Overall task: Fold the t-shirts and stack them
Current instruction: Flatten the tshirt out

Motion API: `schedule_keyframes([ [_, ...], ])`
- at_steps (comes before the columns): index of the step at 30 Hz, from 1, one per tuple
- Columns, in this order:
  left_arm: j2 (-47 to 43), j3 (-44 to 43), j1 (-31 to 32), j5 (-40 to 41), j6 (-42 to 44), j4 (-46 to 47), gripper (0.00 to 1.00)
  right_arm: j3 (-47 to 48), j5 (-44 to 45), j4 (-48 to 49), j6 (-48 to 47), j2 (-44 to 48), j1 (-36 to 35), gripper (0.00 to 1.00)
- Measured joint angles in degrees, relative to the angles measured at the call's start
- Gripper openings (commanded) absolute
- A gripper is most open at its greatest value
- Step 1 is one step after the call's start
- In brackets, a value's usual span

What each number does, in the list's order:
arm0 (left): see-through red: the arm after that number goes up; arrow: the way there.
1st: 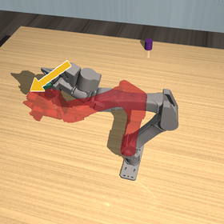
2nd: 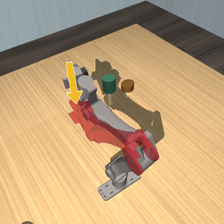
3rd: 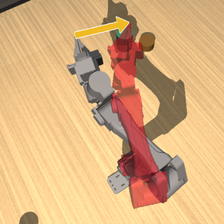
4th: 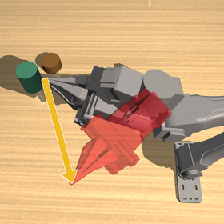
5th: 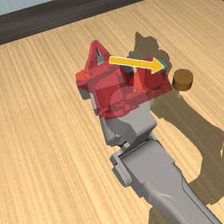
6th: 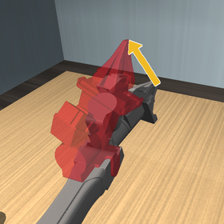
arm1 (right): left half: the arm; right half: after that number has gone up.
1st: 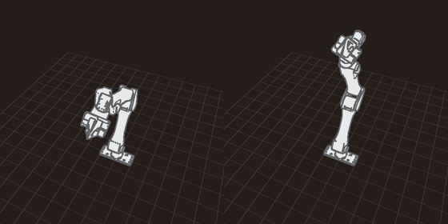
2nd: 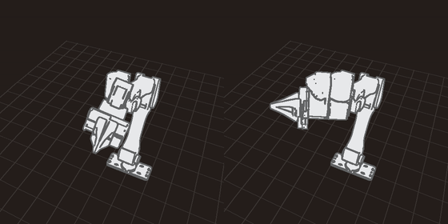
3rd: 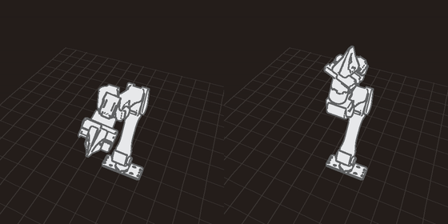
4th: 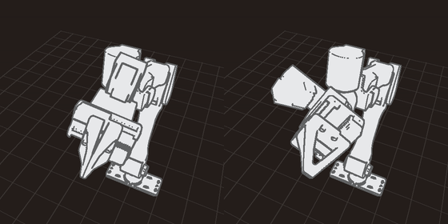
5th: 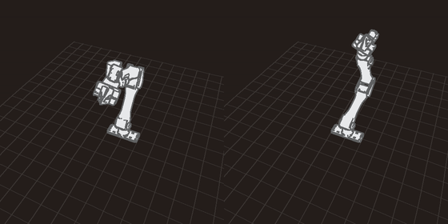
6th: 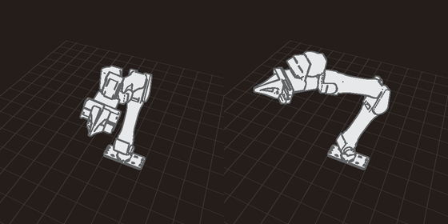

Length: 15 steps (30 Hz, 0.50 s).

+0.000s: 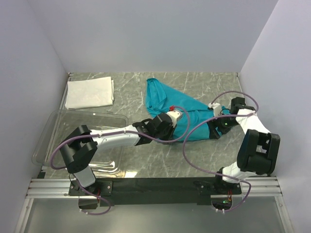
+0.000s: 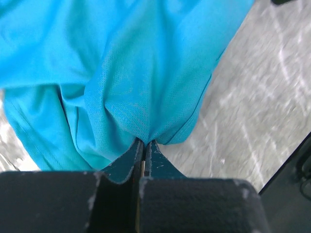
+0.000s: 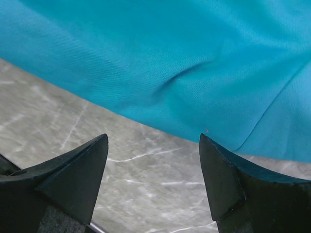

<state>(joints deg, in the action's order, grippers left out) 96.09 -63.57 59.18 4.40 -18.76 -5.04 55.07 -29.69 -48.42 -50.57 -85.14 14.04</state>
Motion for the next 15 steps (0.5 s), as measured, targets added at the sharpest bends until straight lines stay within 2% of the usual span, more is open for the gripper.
schedule_keyframes([
  [7,-0.24,2.38,-1.84,-3.34,-1.95,-0.24,0.01,-1.57,4.92,5.42,-1.18,-3.67,-5.27,0.73],
  [15,-1.99,4.33,-5.27,-7.41,-4.5,1.03,0.0,-6.6,8.94,10.91,-0.98,-3.78,-7.3,0.63],
])
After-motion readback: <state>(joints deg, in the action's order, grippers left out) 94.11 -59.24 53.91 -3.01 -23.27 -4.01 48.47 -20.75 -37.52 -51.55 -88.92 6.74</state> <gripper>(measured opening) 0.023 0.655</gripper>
